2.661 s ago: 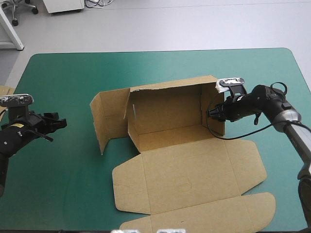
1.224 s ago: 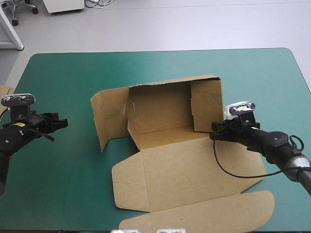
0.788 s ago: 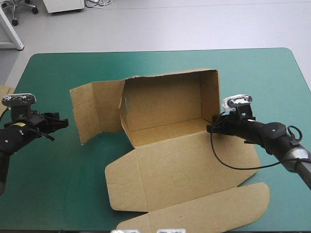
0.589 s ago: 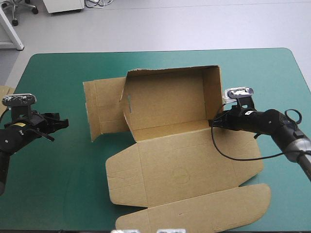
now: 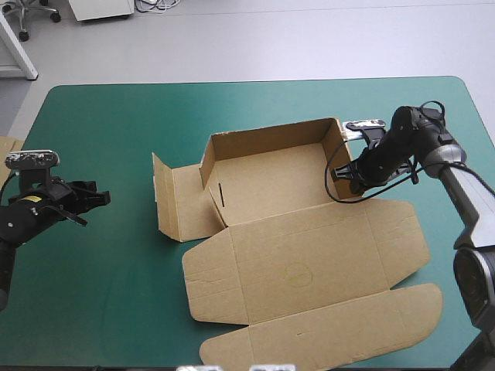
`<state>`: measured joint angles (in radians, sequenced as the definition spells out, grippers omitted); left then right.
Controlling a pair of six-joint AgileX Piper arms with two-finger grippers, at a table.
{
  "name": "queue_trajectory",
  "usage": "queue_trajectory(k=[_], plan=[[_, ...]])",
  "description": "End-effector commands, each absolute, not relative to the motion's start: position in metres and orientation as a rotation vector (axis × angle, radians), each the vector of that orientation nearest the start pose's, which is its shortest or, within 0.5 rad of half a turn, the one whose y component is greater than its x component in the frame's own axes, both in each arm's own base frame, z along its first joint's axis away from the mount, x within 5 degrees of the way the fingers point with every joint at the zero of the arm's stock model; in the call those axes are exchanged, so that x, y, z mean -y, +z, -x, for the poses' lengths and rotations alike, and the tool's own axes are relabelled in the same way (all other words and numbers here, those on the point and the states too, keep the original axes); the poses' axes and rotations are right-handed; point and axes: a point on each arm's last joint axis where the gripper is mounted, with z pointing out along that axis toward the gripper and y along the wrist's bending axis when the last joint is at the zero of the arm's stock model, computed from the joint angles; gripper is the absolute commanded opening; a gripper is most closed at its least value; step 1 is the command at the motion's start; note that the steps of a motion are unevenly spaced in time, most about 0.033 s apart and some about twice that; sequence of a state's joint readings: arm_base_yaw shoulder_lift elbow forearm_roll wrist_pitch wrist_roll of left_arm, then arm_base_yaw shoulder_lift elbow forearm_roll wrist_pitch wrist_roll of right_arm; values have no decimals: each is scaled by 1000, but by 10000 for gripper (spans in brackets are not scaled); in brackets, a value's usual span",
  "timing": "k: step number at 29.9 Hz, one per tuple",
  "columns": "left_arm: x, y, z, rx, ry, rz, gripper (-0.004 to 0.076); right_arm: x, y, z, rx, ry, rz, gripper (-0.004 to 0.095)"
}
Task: Fold the box
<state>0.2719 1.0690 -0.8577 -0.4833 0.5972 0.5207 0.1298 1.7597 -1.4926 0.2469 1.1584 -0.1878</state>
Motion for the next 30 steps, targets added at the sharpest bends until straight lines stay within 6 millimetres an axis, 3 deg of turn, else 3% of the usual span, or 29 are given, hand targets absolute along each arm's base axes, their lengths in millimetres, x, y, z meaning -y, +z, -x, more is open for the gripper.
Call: queue_trajectory(k=[1,4,6,10,14,23,30], plan=[[-34,341,-218,-2124,-89,54,314,-67,310,-362,-2776,348,363,289],[-34,341,-218,-2124,-90,53,314,-67,323,-368,-2697,339,352,472],[-34,341,-218,-2124,-90,53,314,-68,334,-370,-2654,334,357,543],[-34,341,-218,-2123,-92,54,314,-67,354,-374,-2583,309,390,562],[-34,341,-218,-2123,-92,54,314,-67,361,-375,-2551,287,424,569],[-34,341,-218,-2125,-93,54,314,-70,328,-395,-2622,303,459,714],[-34,341,-218,-2125,-92,51,314,-77,308,-406,-2642,361,469,713]])
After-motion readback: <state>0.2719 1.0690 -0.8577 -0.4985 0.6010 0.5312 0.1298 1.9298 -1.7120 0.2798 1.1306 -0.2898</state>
